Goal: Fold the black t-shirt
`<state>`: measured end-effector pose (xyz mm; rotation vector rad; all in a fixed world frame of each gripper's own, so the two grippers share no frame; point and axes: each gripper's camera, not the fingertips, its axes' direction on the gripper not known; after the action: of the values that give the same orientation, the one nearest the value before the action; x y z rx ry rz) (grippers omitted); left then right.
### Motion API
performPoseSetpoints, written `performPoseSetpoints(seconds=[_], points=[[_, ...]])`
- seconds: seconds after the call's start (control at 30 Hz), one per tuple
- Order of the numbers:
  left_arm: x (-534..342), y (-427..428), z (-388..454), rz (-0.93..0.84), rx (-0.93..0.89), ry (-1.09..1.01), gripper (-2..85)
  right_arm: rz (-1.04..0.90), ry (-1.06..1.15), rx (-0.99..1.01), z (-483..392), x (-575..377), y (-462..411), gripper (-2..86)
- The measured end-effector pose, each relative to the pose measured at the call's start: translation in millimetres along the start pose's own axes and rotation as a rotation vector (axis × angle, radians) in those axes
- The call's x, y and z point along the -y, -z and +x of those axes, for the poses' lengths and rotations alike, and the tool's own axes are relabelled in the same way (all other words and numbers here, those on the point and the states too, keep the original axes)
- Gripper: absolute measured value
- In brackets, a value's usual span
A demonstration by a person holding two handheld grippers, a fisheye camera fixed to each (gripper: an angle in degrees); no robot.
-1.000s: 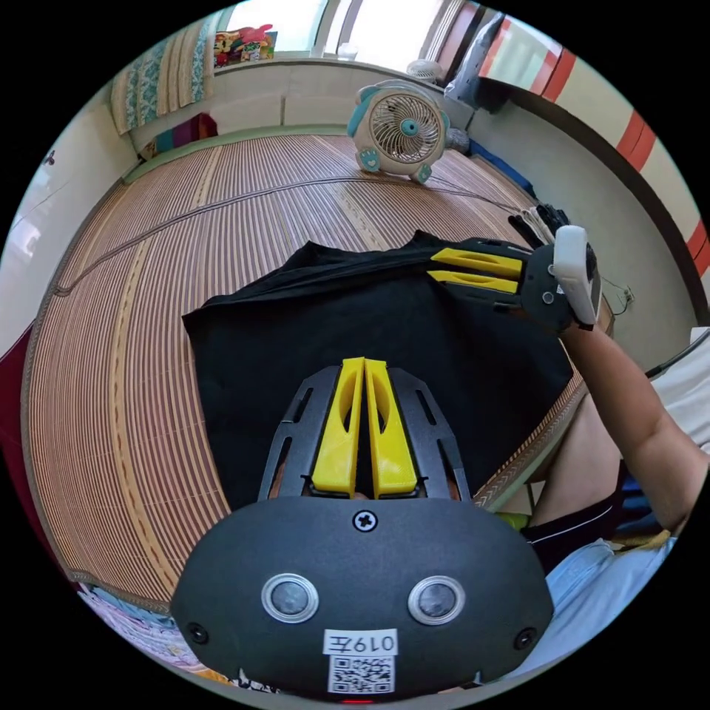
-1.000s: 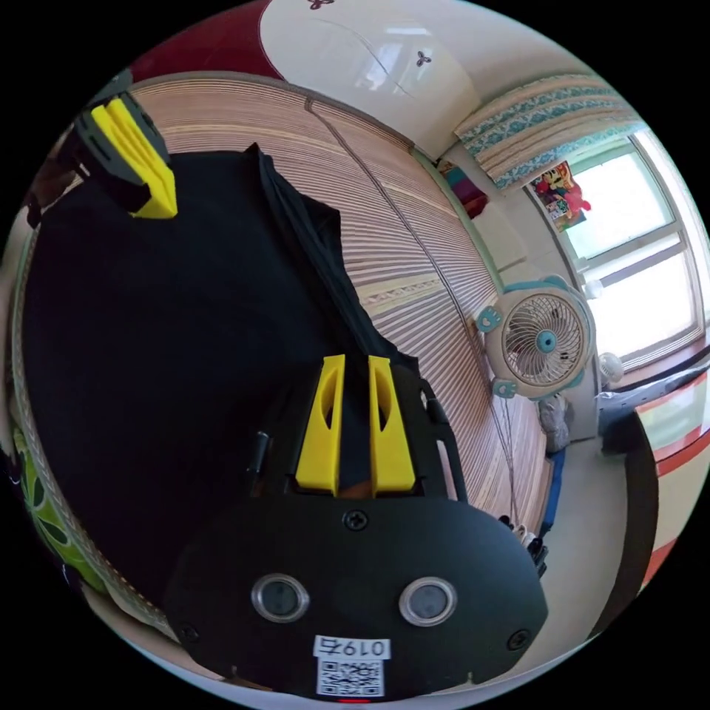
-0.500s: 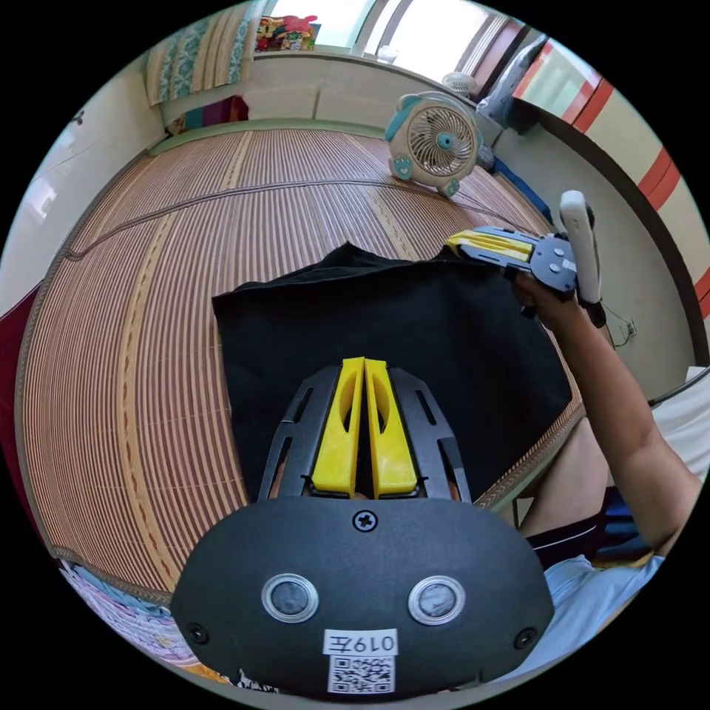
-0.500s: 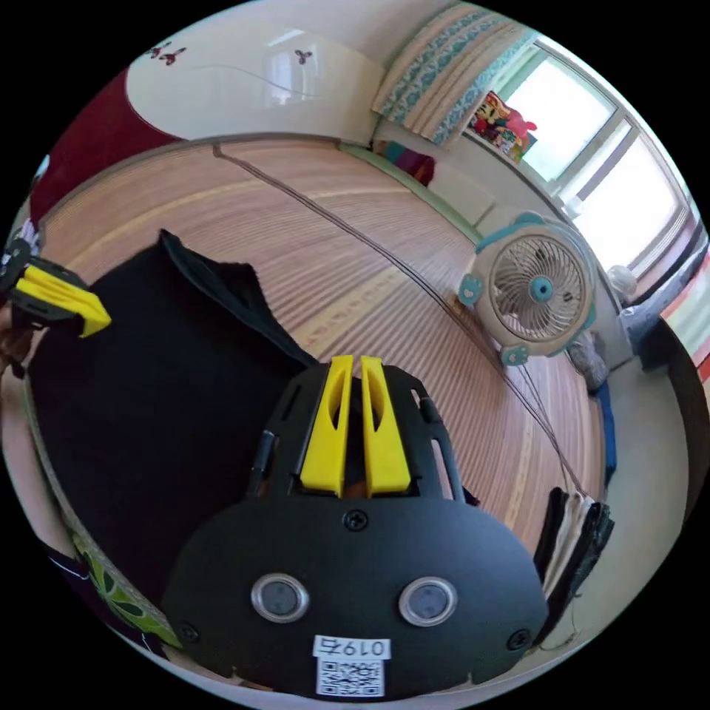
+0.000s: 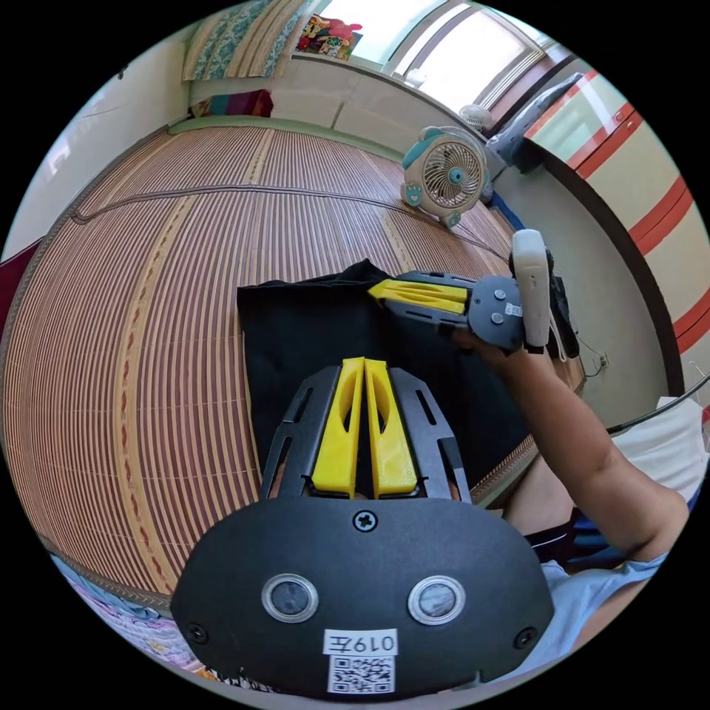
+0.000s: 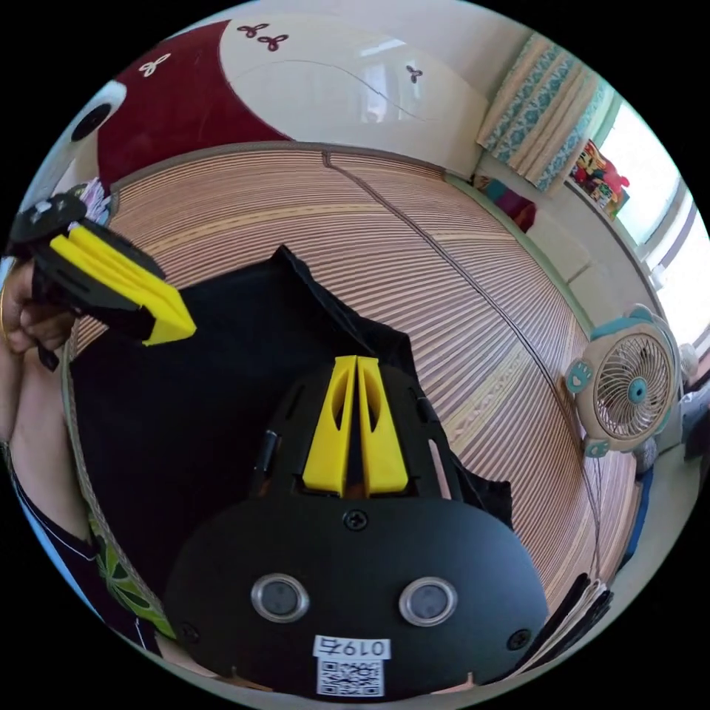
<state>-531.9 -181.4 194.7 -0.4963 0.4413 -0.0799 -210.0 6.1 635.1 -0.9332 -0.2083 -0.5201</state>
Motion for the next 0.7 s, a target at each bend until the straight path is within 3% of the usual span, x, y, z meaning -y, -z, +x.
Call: performPoseSetpoints(seconds=[0.2,0.33,0.7], points=[[7,-5,-12,-0.017,0.005,0.007,1.0,-0.029,-0.091,0.073,32,-3,-14,-1.0],[10,-6,-29,-0.009,0.022,0.063,1.0,0.057,-0.311,0.226,81,-32,-4,-0.9],[22,-16,-31,-0.009,0.033,0.057,1.1,0.007,-0.303,-0.165,127,-177,55,4.8]])
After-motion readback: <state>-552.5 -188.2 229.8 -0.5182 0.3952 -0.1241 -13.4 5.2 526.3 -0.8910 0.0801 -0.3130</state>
